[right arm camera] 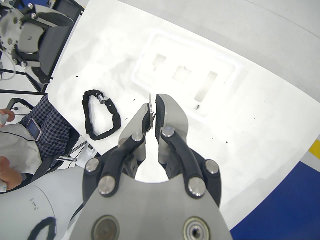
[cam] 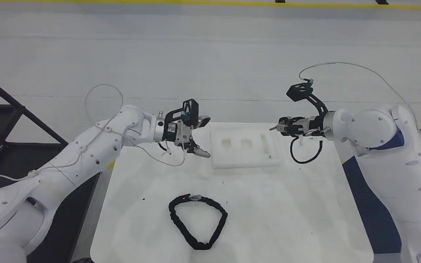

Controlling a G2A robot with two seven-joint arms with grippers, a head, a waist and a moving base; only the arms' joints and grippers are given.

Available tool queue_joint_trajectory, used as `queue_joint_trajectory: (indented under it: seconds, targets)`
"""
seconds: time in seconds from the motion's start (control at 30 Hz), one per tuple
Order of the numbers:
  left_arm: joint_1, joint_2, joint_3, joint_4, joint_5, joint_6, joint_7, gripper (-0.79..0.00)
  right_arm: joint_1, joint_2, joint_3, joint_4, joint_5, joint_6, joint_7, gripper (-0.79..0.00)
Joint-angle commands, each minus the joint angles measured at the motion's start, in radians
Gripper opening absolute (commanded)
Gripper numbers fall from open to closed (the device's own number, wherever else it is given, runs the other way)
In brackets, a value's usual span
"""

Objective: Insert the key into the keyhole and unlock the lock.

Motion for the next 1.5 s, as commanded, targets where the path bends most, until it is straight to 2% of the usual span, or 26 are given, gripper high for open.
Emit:
queue_joint_trajectory:
  seconds: [0.0,0.17,0.33,0.57,0.67,0.9,1.37,1.47]
  targets:
    - [0.039,0.009,-0.009,-0.012,0.057,0.018,0.027,0.0,0.0,0.0,0.0,0.0,0.0,0.0,0.0,-0.785]
    - [0.122,0.027,-0.024,-0.003,0.183,0.054,0.085,0.0,0.0,0.0,0.0,0.0,0.0,0.0,0.0,-0.785]
    - [0.182,0.031,-0.029,0.004,0.288,0.078,0.114,0.0,0.0,0.0,0.0,0.0,0.0,0.0,0.0,-0.785]
    - [0.227,0.025,-0.032,0.033,0.34,-0.036,0.139,0.0,0.0,0.0,0.0,0.0,0.0,0.0,0.0,-0.785]
    - [0.238,0.019,-0.029,0.048,0.351,-0.098,0.13,0.0,0.0,0.0,0.0,0.0,0.0,0.0,0.0,-0.785]
    - [0.224,0.008,0.035,0.043,0.359,-0.098,0.071,0.0,0.0,0.0,0.0,0.0,0.0,0.0,0.0,-0.785]
    - [0.224,0.008,0.035,0.043,0.359,-0.098,0.071,0.0,0.0,0.0,0.0,0.0,0.0,0.0,0.0,-0.785]
    - [0.247,0.009,0.022,0.046,0.37,-0.04,0.055,0.0,0.0,0.0,0.0,0.0,0.0,0.0,0.0,-0.785]
